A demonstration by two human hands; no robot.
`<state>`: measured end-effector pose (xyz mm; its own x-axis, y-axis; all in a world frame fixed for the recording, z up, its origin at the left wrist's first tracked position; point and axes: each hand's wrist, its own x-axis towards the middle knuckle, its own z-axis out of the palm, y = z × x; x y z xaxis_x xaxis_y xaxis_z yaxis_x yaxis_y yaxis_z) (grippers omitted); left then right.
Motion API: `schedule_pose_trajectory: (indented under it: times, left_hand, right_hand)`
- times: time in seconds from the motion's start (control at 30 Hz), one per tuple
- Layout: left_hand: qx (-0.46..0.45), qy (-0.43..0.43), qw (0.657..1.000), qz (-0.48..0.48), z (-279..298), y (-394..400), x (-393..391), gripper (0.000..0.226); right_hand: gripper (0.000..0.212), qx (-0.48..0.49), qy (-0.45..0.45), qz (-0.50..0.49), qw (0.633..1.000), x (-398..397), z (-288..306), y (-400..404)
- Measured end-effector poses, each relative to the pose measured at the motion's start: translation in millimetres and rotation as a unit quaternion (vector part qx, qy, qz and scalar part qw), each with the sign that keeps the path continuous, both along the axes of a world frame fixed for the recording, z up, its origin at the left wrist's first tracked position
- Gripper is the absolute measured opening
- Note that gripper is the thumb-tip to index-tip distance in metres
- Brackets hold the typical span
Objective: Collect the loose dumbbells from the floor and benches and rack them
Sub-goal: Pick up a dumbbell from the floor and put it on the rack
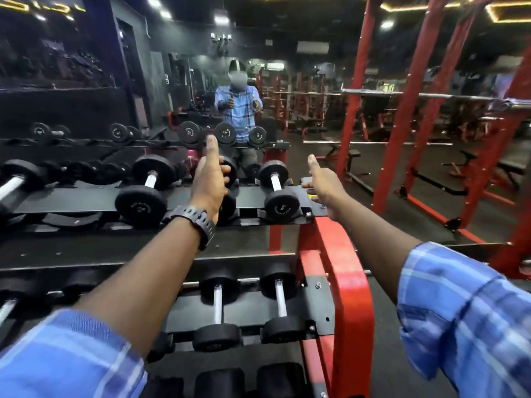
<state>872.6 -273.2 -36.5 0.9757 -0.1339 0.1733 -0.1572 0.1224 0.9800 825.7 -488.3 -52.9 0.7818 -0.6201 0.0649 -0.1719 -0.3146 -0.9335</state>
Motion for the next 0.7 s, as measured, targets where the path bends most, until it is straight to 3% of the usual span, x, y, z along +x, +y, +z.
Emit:
schedule_pose_trajectory:
  times: [0.2,0.37,0.53,0.6,0.7]
  left_hand:
    - [-0.009,0.031,0.999,-0.042,-16.6,-56.0,70.3,0.079]
    - [-0.063,0.142,0.986,-0.059,-48.5,-119.1,114.0,0.065]
    - [-0.202,0.384,0.899,-0.056,-100.7,-196.8,146.9,0.063]
    - [-0.209,0.430,0.875,-0.069,-120.7,-223.6,159.1,0.055]
    - [-0.239,0.457,0.852,-0.093,-138.4,-252.9,188.0,0.057]
  right_hand:
    - [0.066,0.011,0.003,-0.005,1.000,79.3,-10.5,-32.3]
    - [0.059,0.021,0.012,0.004,1.000,151.1,-30.9,-74.5]
    - [0.061,0.028,0.069,-0.001,0.997,241.4,-66.3,-118.2]
    - [0.064,0.017,0.115,0.007,0.993,274.5,-83.5,-128.9]
    - [0.062,0.096,0.194,0.089,0.972,322.7,-105.6,-137.0]
